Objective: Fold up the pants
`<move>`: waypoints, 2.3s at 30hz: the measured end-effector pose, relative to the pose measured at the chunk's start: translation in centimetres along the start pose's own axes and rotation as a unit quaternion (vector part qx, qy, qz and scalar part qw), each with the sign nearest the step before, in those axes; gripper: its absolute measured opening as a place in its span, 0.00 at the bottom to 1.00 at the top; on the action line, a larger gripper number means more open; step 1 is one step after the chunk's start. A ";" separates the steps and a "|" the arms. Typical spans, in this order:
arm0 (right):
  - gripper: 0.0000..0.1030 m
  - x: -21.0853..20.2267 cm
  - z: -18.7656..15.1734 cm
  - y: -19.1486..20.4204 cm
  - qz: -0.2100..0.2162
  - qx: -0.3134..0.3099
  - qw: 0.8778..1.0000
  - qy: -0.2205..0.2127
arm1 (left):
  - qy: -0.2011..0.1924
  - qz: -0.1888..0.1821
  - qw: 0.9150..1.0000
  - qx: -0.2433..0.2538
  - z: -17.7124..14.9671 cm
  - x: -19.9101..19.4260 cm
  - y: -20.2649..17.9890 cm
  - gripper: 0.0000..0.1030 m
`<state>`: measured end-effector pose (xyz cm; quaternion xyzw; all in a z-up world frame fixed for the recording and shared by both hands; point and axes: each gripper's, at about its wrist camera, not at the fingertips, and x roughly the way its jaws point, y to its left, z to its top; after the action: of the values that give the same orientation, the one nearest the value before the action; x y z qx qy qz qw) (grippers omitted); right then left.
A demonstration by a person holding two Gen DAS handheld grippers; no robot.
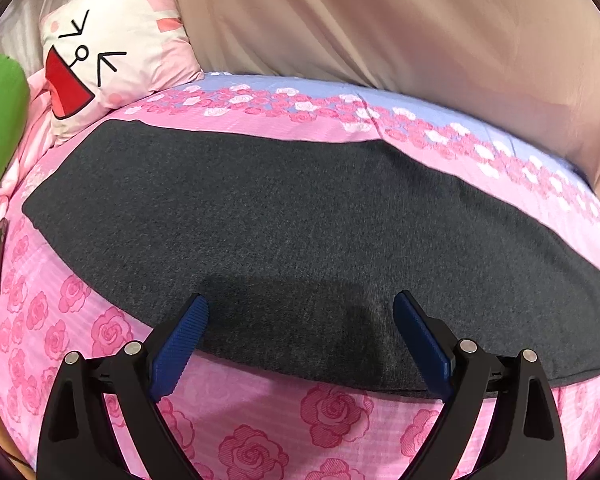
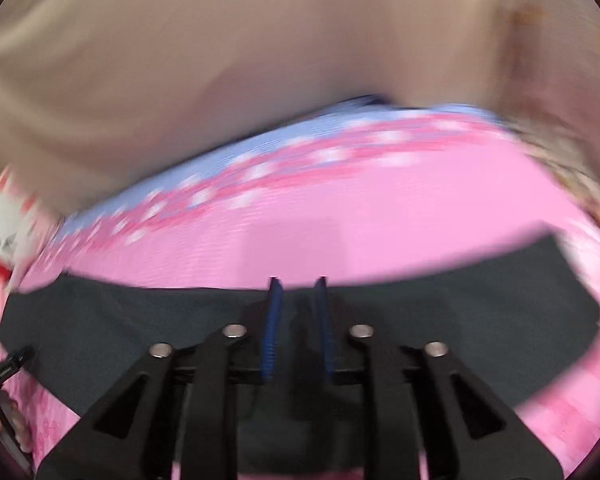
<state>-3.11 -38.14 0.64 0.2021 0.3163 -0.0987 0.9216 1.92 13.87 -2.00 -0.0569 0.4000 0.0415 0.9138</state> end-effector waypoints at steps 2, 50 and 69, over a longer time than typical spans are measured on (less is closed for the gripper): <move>0.35 -2.2 -0.8 -5.9 -0.050 0.051 0.997 -0.003 | -0.001 -0.002 1.000 -0.003 0.0 0.0 0.1 0.89; 0.45 -3.6 -5.9 17.7 0.123 -0.158 0.978 0.056 | -0.036 -0.054 0.997 -0.041 -0.3 -1.5 1.6 0.89; 0.08 1.9 -7.3 29.6 0.209 -0.252 0.940 0.097 | -0.028 -0.074 0.994 -0.081 -0.2 -1.2 3.2 0.89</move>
<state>3.57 -8.43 3.40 0.0332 0.3688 0.1994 0.9073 0.57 16.96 -1.49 -0.1591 0.3639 0.0079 0.9177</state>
